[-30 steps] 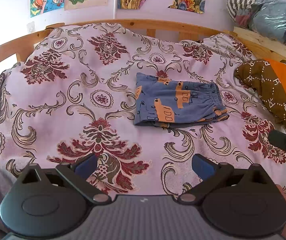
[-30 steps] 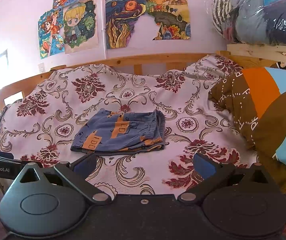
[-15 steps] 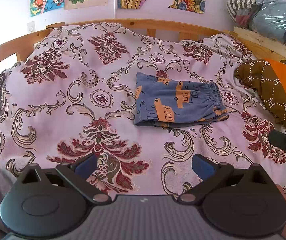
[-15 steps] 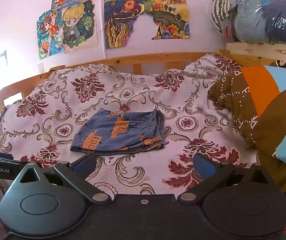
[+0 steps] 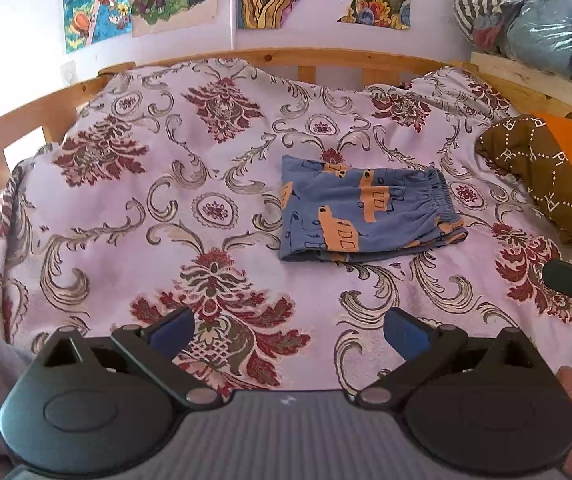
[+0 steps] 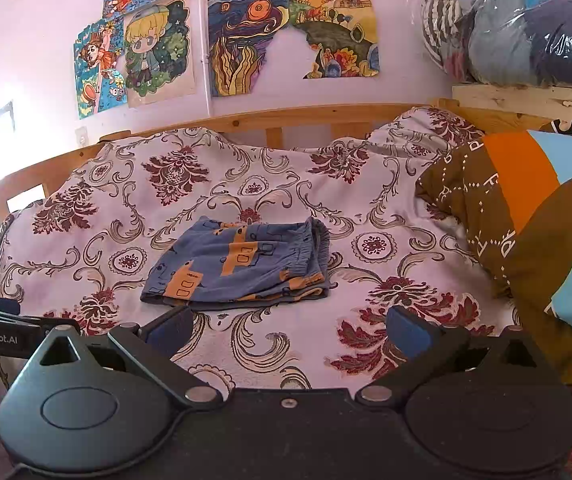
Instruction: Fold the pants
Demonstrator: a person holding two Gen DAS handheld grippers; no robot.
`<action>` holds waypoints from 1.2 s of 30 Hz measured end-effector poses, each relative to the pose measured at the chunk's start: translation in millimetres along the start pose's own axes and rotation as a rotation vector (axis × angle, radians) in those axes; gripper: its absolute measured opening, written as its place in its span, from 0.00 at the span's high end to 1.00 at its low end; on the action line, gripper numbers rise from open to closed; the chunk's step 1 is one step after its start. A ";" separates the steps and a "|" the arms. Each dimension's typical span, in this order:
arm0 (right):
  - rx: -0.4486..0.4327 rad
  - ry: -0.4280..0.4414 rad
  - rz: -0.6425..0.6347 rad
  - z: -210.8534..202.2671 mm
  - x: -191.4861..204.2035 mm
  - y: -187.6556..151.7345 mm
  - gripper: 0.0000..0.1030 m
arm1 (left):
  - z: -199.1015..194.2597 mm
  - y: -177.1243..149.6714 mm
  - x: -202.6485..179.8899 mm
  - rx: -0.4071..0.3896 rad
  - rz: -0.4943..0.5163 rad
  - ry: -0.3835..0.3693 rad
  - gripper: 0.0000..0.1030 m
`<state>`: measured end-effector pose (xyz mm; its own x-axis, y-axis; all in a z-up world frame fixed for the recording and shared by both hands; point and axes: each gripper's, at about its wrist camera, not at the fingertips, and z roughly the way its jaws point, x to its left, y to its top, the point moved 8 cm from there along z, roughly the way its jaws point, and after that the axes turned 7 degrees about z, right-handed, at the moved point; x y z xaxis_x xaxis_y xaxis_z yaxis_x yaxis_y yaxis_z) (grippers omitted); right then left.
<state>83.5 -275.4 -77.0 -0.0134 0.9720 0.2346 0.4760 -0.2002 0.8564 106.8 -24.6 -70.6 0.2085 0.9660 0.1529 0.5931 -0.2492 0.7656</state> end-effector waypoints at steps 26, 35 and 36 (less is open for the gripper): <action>0.002 -0.002 0.002 0.5 0.1 -0.7 0.01 | -1.5 1.6 -0.5 -0.011 0.005 -0.011 0.00; 0.002 -0.002 0.001 0.6 0.5 -0.8 0.01 | -2.0 1.7 -0.9 -0.014 0.004 -0.013 0.00; 0.002 -0.002 0.001 0.6 0.5 -0.8 0.01 | -2.6 1.6 -0.8 -0.016 0.004 -0.013 0.00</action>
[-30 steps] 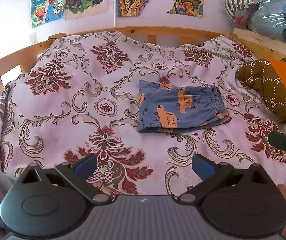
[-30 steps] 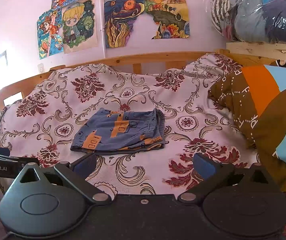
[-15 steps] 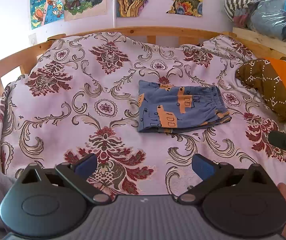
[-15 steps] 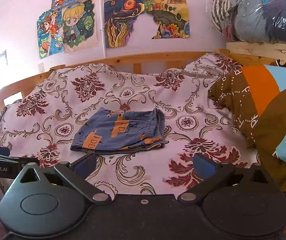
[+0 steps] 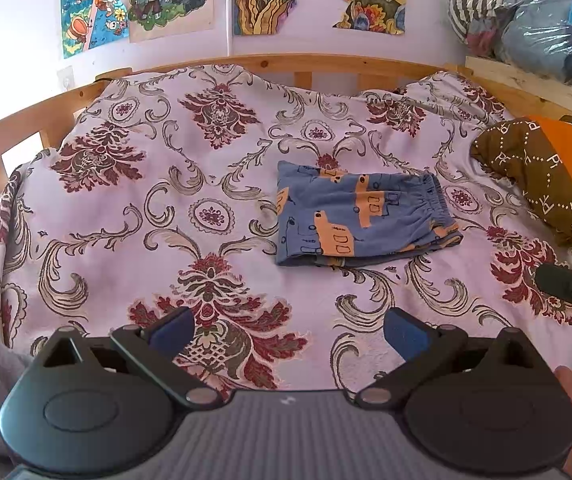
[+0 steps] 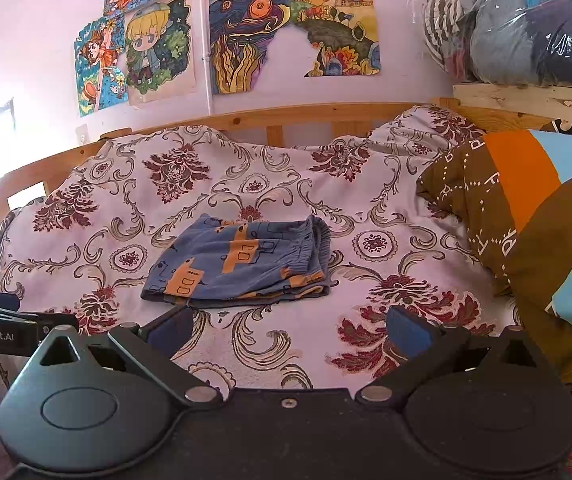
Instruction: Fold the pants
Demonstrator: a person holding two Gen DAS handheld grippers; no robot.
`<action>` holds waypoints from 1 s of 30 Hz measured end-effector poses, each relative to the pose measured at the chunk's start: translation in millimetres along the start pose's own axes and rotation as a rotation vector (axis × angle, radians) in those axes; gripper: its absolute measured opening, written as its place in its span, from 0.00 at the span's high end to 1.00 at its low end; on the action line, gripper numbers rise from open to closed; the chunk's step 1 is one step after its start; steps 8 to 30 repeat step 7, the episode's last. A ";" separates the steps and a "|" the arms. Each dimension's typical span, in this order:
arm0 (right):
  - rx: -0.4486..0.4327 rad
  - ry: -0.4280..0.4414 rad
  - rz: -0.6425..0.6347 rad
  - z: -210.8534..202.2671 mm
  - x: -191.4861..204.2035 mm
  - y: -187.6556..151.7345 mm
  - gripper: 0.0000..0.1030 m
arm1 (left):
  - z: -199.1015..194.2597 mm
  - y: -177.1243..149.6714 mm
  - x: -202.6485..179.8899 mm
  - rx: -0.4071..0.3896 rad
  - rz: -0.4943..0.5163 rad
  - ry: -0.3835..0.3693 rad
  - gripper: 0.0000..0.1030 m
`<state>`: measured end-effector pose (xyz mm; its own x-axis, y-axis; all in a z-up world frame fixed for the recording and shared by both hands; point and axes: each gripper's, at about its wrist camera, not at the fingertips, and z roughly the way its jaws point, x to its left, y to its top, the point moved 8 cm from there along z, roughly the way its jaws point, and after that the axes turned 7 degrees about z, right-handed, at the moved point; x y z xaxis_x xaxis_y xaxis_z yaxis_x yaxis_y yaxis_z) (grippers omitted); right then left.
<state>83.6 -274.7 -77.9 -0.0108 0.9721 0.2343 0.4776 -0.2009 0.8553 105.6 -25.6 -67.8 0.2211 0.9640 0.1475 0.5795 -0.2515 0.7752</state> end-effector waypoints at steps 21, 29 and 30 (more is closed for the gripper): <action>0.000 0.000 0.001 -0.1 0.2 0.1 0.01 | -0.8 -0.1 0.1 0.001 0.004 0.003 0.00; 0.000 0.000 0.001 -0.1 0.2 0.1 0.01 | -0.8 -0.1 0.1 0.001 0.004 0.003 0.00; 0.000 0.000 0.001 -0.1 0.2 0.1 0.01 | -0.8 -0.1 0.1 0.001 0.004 0.003 0.00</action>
